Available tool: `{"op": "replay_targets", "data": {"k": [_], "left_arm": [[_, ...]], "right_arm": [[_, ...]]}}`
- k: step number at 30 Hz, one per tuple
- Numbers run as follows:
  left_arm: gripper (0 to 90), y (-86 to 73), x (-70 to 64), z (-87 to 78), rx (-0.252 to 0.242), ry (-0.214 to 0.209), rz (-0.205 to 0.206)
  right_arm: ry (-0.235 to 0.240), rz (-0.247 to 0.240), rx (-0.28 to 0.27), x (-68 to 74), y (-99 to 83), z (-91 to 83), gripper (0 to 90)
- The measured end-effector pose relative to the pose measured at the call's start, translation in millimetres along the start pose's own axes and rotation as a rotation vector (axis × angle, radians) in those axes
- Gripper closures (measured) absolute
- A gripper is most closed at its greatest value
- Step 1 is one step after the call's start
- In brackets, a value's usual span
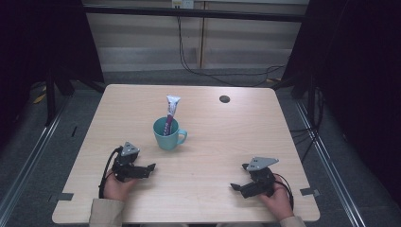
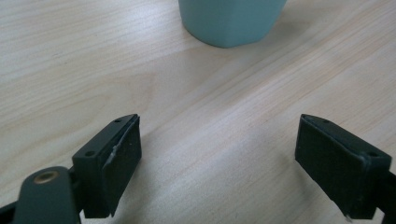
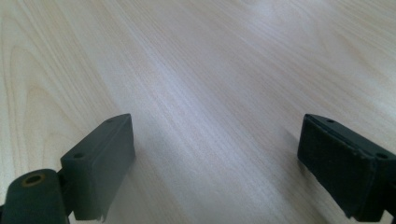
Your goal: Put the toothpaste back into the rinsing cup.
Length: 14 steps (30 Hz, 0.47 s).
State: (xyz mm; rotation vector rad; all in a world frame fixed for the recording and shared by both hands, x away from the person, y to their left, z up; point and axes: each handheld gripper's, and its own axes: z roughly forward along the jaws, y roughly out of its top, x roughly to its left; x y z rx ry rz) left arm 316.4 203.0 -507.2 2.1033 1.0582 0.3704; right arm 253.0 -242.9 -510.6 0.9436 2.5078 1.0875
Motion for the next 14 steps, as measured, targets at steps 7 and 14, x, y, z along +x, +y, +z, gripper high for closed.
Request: {"op": "replay_targets", "data": {"k": [7, 14], "left_arm": [[14.1, -2.0, -0.9, -0.1, -0.002, 0.011, 0.026], [12.9, -1.7, -3.1, 0.7, 0.012, 0.024, 0.057]], "right_arm": [[0.000, 0.000, 0.000, 0.0, 0.0, 0.0, 10.1], [0.000, 0.000, 0.000, 0.0, 0.0, 0.0, 10.1]]}}
